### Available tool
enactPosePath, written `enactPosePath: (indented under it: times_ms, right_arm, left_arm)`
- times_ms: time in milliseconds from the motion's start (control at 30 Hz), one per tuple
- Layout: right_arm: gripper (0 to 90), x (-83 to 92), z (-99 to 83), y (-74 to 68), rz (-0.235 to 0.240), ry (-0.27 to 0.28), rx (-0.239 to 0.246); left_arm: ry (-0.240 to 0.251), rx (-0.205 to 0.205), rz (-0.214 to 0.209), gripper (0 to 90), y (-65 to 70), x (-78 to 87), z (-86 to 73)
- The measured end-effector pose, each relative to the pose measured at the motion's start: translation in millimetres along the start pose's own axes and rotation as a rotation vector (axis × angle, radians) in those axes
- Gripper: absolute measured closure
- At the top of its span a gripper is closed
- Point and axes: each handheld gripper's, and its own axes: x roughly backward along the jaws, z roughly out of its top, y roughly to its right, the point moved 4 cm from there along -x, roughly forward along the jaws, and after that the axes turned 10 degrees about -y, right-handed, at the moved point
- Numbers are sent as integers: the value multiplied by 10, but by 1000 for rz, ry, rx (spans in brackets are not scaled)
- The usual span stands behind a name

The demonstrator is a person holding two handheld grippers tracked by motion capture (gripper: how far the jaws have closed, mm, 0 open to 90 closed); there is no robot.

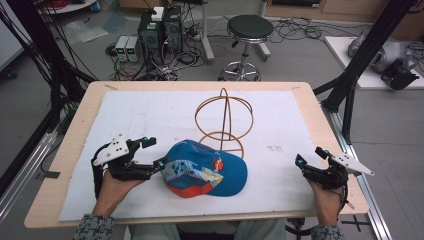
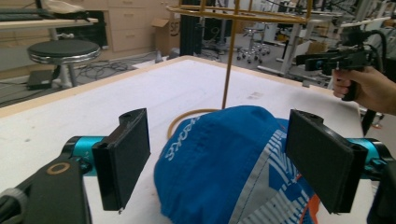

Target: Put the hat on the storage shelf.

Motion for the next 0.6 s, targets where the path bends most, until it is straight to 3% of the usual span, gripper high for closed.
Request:
enactPosePath:
  times_ms: [233, 400, 600]
  right_arm:
    - [108, 41, -27, 4, -8, -16, 11]
    - [107, 64, -42, 26, -7, -18, -11]
    - [108, 54, -45, 22, 2, -23, -9]
  left_arm:
    - [-45, -34, -55, 301, 88, -184, -43]
    - [-50, -61, -81, 371, 122, -217, -45]
    - [-84, -78, -101, 389, 159, -279, -68]
